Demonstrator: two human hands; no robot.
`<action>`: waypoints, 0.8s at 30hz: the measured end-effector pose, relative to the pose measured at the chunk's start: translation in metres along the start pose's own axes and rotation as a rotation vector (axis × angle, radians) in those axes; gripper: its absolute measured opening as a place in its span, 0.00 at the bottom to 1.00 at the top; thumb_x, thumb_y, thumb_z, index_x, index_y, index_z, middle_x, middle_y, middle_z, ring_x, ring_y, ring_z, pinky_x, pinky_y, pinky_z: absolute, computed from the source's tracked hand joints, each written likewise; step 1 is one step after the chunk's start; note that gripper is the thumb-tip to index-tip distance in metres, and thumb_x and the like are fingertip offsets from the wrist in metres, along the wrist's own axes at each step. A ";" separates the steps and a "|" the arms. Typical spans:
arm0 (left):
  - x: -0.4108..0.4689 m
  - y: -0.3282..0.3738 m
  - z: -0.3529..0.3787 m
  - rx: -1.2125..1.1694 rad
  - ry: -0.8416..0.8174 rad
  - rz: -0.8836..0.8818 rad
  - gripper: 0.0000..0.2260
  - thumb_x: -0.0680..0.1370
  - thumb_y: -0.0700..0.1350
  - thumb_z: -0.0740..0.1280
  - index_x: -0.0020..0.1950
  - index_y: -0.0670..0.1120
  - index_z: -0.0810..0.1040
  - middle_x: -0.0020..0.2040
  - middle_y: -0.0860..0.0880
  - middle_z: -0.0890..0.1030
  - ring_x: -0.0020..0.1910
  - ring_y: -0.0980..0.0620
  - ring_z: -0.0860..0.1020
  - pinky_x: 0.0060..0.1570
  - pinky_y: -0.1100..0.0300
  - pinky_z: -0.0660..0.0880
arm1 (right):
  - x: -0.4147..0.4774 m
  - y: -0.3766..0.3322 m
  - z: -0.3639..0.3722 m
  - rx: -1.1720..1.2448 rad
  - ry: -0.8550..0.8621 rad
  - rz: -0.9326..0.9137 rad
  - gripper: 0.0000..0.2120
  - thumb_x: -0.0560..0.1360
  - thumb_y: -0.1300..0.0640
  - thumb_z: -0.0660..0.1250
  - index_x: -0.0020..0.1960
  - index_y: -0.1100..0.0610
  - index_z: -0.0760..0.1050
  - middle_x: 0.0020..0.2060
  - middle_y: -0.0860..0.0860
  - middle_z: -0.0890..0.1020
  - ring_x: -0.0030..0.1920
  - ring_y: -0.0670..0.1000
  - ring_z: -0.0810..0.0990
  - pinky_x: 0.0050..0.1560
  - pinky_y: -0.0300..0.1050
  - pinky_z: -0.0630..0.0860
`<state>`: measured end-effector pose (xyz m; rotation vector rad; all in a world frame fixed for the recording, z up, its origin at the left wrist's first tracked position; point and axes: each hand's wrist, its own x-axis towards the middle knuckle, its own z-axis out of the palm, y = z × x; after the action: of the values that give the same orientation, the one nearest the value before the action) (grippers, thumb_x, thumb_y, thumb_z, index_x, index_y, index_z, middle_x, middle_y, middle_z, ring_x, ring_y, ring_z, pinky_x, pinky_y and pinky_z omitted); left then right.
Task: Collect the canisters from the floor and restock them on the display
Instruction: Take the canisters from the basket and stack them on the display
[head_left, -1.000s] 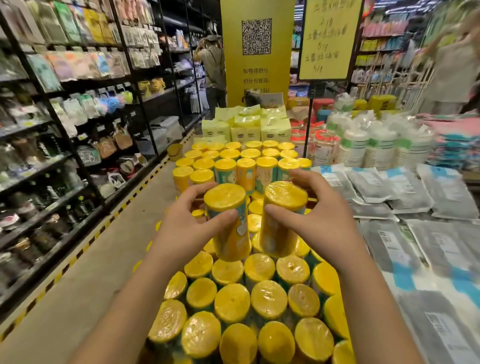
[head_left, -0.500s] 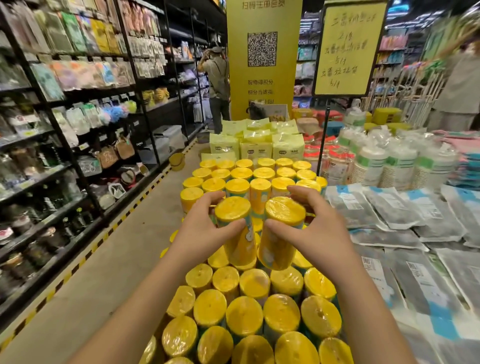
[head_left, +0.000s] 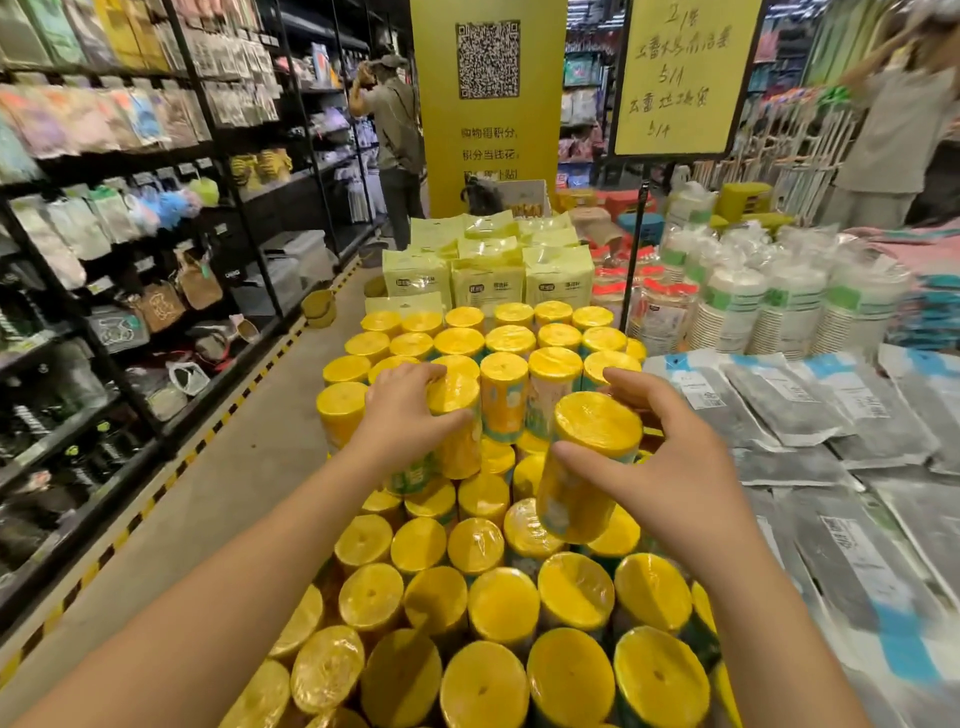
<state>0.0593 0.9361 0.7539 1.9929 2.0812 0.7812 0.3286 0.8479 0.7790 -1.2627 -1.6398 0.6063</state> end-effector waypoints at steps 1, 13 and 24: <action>0.003 -0.002 0.004 0.038 -0.006 0.007 0.34 0.73 0.65 0.72 0.75 0.53 0.70 0.71 0.50 0.73 0.72 0.45 0.67 0.70 0.46 0.64 | 0.000 0.003 0.000 0.003 0.002 0.004 0.38 0.61 0.37 0.80 0.69 0.35 0.70 0.62 0.34 0.77 0.62 0.37 0.75 0.56 0.39 0.74; 0.002 -0.007 0.026 0.146 0.014 0.054 0.32 0.76 0.61 0.71 0.76 0.50 0.68 0.70 0.49 0.74 0.73 0.45 0.68 0.78 0.40 0.48 | 0.015 0.026 0.018 -0.029 -0.016 0.010 0.39 0.63 0.38 0.81 0.70 0.37 0.69 0.63 0.35 0.77 0.61 0.37 0.75 0.52 0.32 0.71; -0.019 -0.016 0.021 0.107 0.131 0.105 0.32 0.74 0.62 0.72 0.74 0.53 0.69 0.70 0.53 0.72 0.72 0.50 0.65 0.75 0.42 0.57 | 0.084 0.051 0.087 -0.241 -0.180 -0.052 0.38 0.70 0.41 0.78 0.75 0.45 0.66 0.69 0.45 0.72 0.68 0.47 0.71 0.60 0.41 0.69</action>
<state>0.0566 0.9237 0.7238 2.1779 2.1460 0.8582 0.2724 0.9564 0.7317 -1.3636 -1.9354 0.5136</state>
